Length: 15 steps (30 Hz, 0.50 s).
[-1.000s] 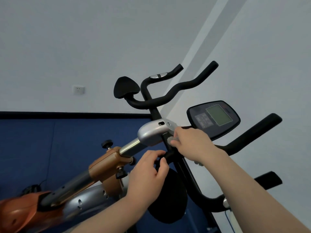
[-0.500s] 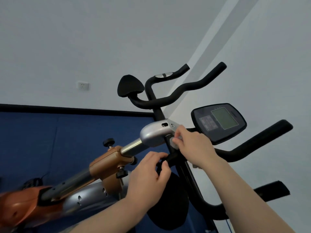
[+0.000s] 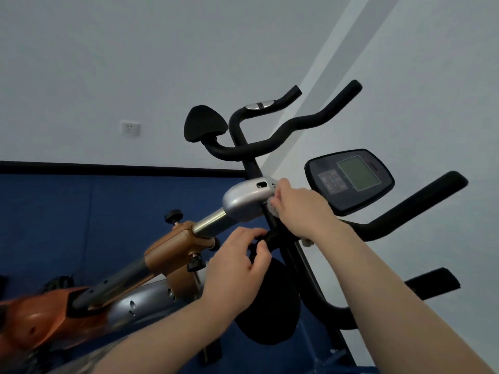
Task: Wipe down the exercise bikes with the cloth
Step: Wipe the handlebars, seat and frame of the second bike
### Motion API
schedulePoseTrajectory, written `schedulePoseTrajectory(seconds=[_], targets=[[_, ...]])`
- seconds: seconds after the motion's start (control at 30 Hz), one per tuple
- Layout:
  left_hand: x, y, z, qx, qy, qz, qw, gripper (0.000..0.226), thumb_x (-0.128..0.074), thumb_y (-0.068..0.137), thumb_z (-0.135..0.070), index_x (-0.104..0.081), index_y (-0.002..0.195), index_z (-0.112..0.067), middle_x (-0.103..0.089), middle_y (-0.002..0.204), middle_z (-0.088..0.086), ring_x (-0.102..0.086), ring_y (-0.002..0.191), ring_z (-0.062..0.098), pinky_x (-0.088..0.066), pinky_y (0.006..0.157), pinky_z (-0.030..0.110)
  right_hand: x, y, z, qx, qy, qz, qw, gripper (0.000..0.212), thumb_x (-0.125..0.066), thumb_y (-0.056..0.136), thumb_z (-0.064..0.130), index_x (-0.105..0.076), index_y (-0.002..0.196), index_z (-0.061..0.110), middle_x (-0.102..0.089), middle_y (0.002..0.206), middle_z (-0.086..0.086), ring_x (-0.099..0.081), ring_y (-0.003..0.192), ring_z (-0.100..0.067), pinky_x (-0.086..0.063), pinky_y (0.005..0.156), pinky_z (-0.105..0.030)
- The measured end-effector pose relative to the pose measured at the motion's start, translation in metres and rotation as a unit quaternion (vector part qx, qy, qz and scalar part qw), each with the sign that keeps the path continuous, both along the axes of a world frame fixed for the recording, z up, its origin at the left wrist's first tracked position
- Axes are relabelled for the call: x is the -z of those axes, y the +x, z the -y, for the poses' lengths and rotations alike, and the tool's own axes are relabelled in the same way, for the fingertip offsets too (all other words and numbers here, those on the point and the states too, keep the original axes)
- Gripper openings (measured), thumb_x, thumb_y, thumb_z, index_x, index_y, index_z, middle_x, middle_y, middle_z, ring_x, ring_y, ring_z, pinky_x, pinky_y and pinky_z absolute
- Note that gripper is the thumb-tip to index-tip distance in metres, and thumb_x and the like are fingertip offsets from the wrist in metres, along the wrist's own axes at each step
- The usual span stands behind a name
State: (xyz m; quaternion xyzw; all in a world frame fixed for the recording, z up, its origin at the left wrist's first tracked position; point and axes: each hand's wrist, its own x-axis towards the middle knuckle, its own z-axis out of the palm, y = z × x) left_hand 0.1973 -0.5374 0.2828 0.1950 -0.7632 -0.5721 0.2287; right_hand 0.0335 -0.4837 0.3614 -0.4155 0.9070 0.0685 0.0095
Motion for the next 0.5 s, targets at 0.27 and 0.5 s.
schedulePoseTrajectory(seconds=[0.27,0.5], targets=[[0.000,-0.001,0.000,-0.010,-0.006,0.000,1.000,0.033,-0.041,0.092,-0.041,-0.063,0.116,-0.033,-0.058,0.107,-0.022,-0.055,0.103,-0.003,-0.051,0.085,0.032,-0.006,0.001,0.012,0.030,0.019,0.045,0.998,0.019,-0.035,0.103,0.035,-0.037,0.103,0.016,-0.051,0.079,0.001,-0.048,0.065,-0.020,-0.033,0.056,-0.036],[0.001,0.000,0.001,-0.009,-0.008,-0.004,1.000,0.031,-0.043,0.094,-0.039,-0.062,0.117,-0.033,-0.058,0.107,-0.022,-0.055,0.101,-0.001,-0.051,0.084,0.032,-0.008,-0.003,0.001,0.034,0.027,0.057,0.997,0.019,-0.035,0.102,0.040,-0.035,0.097,0.022,-0.047,0.073,0.005,-0.041,0.059,-0.011,-0.023,0.050,-0.032]])
